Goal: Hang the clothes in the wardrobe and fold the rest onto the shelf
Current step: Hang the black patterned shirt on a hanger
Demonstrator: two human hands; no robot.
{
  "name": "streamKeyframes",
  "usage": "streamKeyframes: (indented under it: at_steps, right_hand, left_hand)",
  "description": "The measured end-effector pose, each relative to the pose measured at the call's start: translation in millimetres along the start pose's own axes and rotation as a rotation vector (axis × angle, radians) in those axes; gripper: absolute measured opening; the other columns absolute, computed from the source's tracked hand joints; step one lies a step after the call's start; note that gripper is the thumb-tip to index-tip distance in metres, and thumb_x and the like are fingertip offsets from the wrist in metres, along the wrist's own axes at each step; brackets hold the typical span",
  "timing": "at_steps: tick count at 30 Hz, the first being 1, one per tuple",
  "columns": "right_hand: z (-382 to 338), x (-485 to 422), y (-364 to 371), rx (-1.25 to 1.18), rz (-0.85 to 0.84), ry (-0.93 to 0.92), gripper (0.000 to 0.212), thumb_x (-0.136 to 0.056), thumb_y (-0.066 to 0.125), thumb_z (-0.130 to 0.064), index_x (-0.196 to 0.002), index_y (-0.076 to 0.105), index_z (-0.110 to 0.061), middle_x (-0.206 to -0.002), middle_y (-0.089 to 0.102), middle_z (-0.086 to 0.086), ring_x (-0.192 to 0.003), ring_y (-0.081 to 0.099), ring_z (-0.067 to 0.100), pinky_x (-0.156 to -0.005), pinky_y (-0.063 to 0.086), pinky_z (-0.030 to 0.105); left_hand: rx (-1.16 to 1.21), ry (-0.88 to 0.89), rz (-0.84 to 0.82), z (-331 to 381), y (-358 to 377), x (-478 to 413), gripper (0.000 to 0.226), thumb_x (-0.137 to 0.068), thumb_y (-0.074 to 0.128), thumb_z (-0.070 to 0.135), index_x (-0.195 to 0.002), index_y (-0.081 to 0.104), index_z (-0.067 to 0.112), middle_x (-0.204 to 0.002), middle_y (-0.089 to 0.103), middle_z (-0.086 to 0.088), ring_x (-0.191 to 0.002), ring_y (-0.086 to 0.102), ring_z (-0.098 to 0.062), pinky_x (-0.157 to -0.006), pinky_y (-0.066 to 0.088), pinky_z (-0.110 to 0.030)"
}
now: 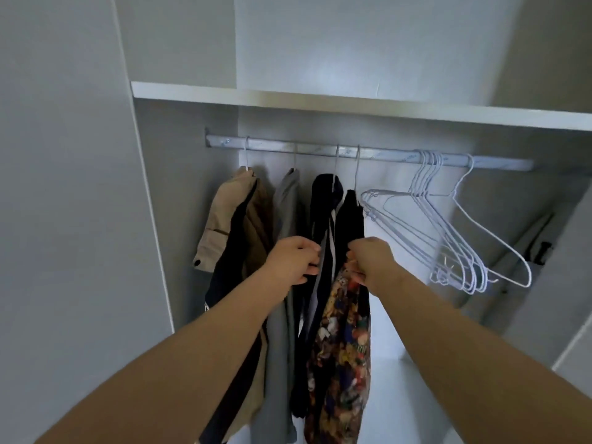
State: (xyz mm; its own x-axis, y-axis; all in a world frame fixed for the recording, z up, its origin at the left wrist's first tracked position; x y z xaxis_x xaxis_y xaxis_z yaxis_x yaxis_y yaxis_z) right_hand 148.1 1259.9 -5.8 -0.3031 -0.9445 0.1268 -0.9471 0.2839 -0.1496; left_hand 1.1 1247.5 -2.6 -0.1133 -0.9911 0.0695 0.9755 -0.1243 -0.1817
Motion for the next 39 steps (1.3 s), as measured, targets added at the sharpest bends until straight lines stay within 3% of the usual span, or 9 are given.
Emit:
streamKeyframes:
  at_steps: [6, 10, 14, 24, 30, 39]
  right_hand:
    - [54.5, 128.6, 30.1, -0.108, 0.026, 0.155, 0.022, -0.091, 0.044, -0.001, -0.071, 0.047, -0.01, -0.064, 0.045, 0.007, -0.049, 0.04, 0.017, -0.046, 0.03, 0.022]
    - [86.3, 200.4, 29.3, -0.122, 0.059, 0.233, 0.017, -0.092, 0.044, -0.003, -0.076, 0.048, -0.011, -0.064, 0.048, 0.007, -0.052, 0.042, 0.016, -0.049, 0.033, 0.022]
    - [116.5, 262.2, 19.3, -0.135, 0.107, 0.281, 0.015, -0.092, 0.046, -0.006, -0.081, 0.052, -0.013, -0.068, 0.053, 0.004, -0.055, 0.047, 0.014, -0.052, 0.039, 0.022]
    - [212.5, 450.7, -28.6, -0.164, 0.195, 0.402, 0.016, -0.093, 0.05, -0.012, -0.078, 0.053, -0.015, -0.07, 0.056, 0.004, -0.056, 0.05, 0.015, -0.052, 0.039, 0.021]
    - [292.8, 591.0, -47.8, -0.24, 0.201, 0.518, 0.017, -0.09, 0.046, -0.005, -0.076, 0.047, -0.014, -0.062, 0.045, 0.003, -0.042, 0.035, 0.013, -0.043, 0.024, 0.016]
    - [369.4, 761.0, -41.9, -0.309, 0.29, 0.66, 0.016, -0.091, 0.048, -0.006, -0.076, 0.049, -0.013, -0.059, 0.05, 0.003, -0.032, 0.038, 0.008, -0.038, 0.026, 0.011]
  left_hand:
    - [-0.001, -0.045, -0.079, -43.4, -12.8, 97.6, 0.02, -0.096, 0.045, 0.016, -0.082, 0.057, 0.025, -0.077, 0.06, 0.006, -0.065, 0.058, -0.006, -0.062, 0.044, -0.021]
    - [-0.016, -0.099, -0.112, -75.2, -13.8, 155.5, 0.014, -0.095, 0.047, 0.016, -0.091, 0.059, 0.021, -0.077, 0.06, 0.006, -0.066, 0.059, -0.006, -0.059, 0.043, -0.022]
    - [-0.002, -0.121, -0.149, -103.4, -9.9, 211.6, 0.019, -0.094, 0.046, 0.015, -0.082, 0.058, 0.025, -0.075, 0.06, 0.005, -0.061, 0.058, -0.005, -0.05, 0.042, -0.017]
    - [-0.001, -0.221, -0.278, -175.5, 23.8, 403.2, 0.015, -0.093, 0.052, 0.017, -0.081, 0.056, 0.024, -0.074, 0.061, 0.005, -0.056, 0.058, -0.004, -0.052, 0.041, -0.017]
    - [-0.052, -0.346, -0.323, -228.1, 34.0, 547.4, 0.013, -0.091, 0.054, 0.014, -0.08, 0.057, 0.021, -0.074, 0.06, 0.004, -0.062, 0.058, -0.009, -0.06, 0.04, -0.021]
    - [-0.165, -0.46, -0.407, -288.1, 22.9, 706.7, 0.013, -0.093, 0.052, 0.018, -0.081, 0.057, 0.02, -0.074, 0.059, 0.002, -0.061, 0.058, -0.009, -0.055, 0.04, -0.021]
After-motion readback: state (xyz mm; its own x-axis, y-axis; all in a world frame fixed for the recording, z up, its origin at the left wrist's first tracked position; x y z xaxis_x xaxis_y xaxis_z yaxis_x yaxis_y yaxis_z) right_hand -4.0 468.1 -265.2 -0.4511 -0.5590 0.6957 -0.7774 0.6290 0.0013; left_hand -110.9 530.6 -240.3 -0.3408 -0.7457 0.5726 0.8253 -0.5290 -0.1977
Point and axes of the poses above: each hand's wrist, its own x-axis away from the middle knuckle, its own y-axis out of the palm, z = x × y, the point moved 4 cm from there along -x, towards the middle knuckle
